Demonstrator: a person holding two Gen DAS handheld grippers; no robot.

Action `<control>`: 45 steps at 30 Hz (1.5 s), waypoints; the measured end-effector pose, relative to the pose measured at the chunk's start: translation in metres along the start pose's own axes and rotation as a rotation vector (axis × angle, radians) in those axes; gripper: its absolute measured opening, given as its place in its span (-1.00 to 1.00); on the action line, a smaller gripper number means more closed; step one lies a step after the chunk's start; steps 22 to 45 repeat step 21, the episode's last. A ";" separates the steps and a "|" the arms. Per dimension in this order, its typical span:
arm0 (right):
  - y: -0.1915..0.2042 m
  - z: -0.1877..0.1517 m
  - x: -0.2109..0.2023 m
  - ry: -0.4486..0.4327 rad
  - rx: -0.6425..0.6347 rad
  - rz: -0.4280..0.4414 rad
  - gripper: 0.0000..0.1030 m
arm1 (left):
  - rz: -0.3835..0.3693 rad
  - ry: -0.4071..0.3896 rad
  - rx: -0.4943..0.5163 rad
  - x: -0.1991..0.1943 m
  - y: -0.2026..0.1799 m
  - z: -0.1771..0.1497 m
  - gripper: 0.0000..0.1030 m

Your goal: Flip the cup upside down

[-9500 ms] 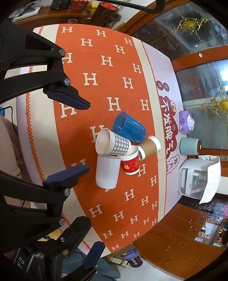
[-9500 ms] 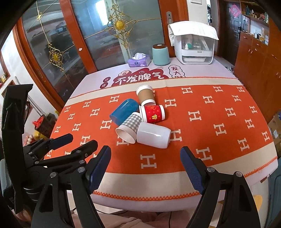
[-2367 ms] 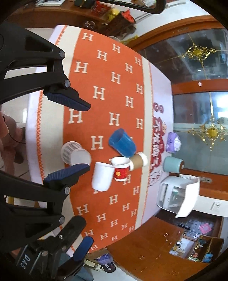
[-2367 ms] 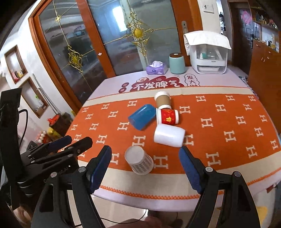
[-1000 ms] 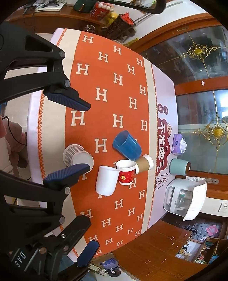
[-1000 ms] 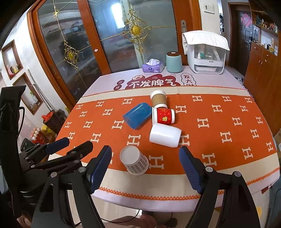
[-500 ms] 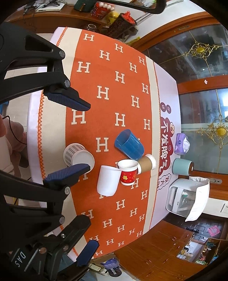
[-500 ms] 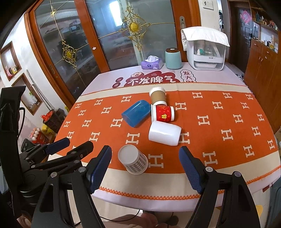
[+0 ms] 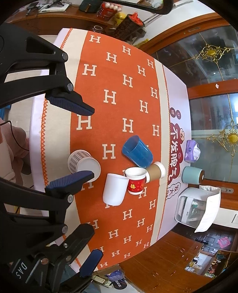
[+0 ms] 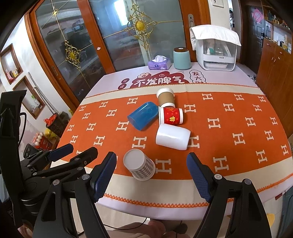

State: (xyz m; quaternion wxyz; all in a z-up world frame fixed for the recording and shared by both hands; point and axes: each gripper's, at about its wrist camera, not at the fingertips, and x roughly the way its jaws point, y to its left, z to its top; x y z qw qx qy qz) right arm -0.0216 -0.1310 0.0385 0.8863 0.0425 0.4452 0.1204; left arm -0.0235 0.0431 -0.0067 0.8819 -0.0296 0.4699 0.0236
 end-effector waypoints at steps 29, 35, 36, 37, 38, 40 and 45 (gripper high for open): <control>0.004 0.003 0.010 0.048 -0.001 0.015 0.55 | 0.014 0.040 -0.013 0.006 0.004 -0.003 0.15; 0.004 0.003 0.010 0.048 -0.001 0.015 0.55 | 0.014 0.040 -0.013 0.006 0.004 -0.003 0.15; 0.004 0.003 0.010 0.048 -0.001 0.015 0.55 | 0.014 0.040 -0.013 0.006 0.004 -0.003 0.15; 0.004 0.003 0.010 0.048 -0.001 0.015 0.55 | 0.014 0.040 -0.013 0.006 0.004 -0.003 0.15; 0.004 0.003 0.010 0.048 -0.001 0.015 0.55 | 0.014 0.040 -0.013 0.006 0.004 -0.003 0.15; 0.004 0.003 0.010 0.048 -0.001 0.015 0.55 | 0.014 0.040 -0.013 0.006 0.004 -0.003 0.15; 0.004 0.003 0.010 0.048 -0.001 0.015 0.55 | 0.014 0.040 -0.013 0.006 0.004 -0.003 0.15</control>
